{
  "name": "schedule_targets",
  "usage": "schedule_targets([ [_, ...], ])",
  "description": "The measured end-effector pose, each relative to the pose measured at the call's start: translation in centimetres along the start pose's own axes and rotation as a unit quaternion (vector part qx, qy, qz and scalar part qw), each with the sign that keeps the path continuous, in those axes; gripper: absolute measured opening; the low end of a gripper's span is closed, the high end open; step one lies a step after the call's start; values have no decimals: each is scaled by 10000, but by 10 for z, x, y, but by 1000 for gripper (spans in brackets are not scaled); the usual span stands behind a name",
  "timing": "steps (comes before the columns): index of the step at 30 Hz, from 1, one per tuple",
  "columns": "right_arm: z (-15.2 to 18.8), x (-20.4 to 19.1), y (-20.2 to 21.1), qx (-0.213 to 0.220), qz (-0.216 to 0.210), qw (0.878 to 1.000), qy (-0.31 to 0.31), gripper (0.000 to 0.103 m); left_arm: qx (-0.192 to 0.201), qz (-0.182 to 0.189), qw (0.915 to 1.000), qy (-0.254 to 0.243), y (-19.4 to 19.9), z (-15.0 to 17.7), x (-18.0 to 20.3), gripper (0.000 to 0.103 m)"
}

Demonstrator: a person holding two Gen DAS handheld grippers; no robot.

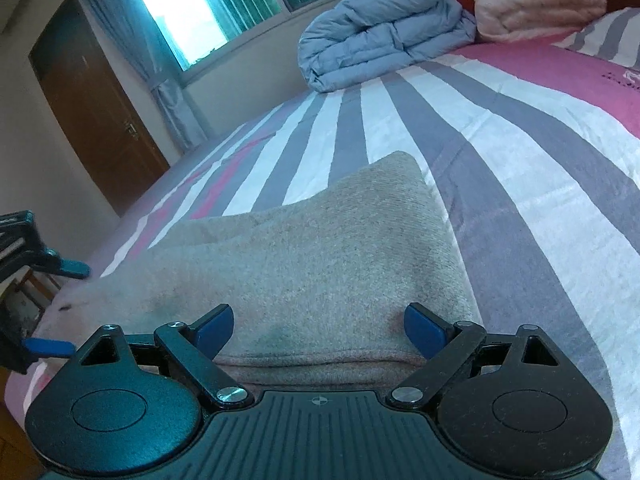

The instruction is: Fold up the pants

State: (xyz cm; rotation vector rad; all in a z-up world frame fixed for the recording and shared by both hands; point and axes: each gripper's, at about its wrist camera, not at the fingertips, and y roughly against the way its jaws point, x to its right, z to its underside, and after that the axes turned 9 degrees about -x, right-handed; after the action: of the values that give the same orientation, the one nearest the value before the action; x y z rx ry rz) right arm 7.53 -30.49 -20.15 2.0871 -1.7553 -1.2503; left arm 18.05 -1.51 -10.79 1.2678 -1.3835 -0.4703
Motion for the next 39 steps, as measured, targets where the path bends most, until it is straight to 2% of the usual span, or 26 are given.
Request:
schedule_targets([
  [1,1,2,1,23,-50,10000,-23,92,313,-131,9989,-332,9,5,10,73],
  [2,1,4,2,41,-111,9999,-54,92,386,-250,9974,-551,6,3,20,90],
  [3,1,7,2,65,-177,9998,-101,92,209,-305,9971,-661,0,3,25,90],
  [4,2,9,3,92,-236,9996,-157,92,-102,-276,9979,-578,-13,0,25,84],
  [6,2,10,3,118,-268,9994,-199,92,-636,-191,9976,-180,-39,-3,17,79],
  [9,2,10,4,133,-281,9994,-178,92,-854,-305,9959,-52,-65,1,12,78],
  [11,2,12,4,148,-340,9991,-208,92,-812,-129,9965,-123,-66,7,14,77],
  [12,2,13,5,161,-371,9989,-238,92,-859,177,9961,-105,-68,8,16,63],
  [13,2,14,5,171,-385,9988,-263,92,-899,323,9954,-116,-71,11,22,56],
  [14,3,14,5,177,-379,9988,-272,92,-853,296,9957,-196,-72,12,27,46],
  [15,2,13,5,182,-347,9989,-253,92,-786,269,9962,-279,-74,14,30,30],
  [16,2,11,5,184,-315,9991,-207,92,-760,288,9961,-332,-75,16,32,21],
  [17,3,10,5,184,-284,9993,-158,92,-769,362,9957,-359,-77,17,32,15],
  [20,3,8,5,176,-222,9996,-75,92,-425,310,9961,-710,-67,25,38,11],
  [22,3,6,5,177,-196,9996,-40,92,-29,377,9933,-1094,-49,30,53,11],
  [25,2,2,5,179,-134,9997,32,92,367,675,9842,-1598,-25,29,78,11],
  [27,0,-1,7,181,-122,9998,-6,92,563,639,9783,-1887,-14,33,79,11],
  [28,-2,-2,6,135,-92,9999,-9,92,531,470,9798,-1872,-19,32,69,11],
  [29,-3,-2,4,74,-48,10000,5,92,251,206,9846,-1716,-38,28,54,11],
  [30,-4,-2,2,8,-8,10000,50,92,-219,-59,9892,-1448,-63,23,34,13],
  [31,-4,-4,0,-48,44,9999,132,92,-547,-114,9908,-1233,-78,22,18,15],
  [32,-3,-6,-2,-104,100,9996,250,92,-492,118,9918,-1171,-80,25,4,16],
  [34,-2,-12,-4,-184,173,9988,426,92,-418,44,9913,-1246,-68,29,5,24],
  [37,-8,-9,-3,-266,167,9991,291,92,-269,-44,9911,-1300,-44,31,7,32],
  [38,-12,-10,-1,-250,170,9994,170,92,-152,-194,9902,-1371,-36,31,8,41],
  [39,-16,-12,2,-177,129,9997,60,92,-85,-373,9893,-1410,-31,31,10,61],
])
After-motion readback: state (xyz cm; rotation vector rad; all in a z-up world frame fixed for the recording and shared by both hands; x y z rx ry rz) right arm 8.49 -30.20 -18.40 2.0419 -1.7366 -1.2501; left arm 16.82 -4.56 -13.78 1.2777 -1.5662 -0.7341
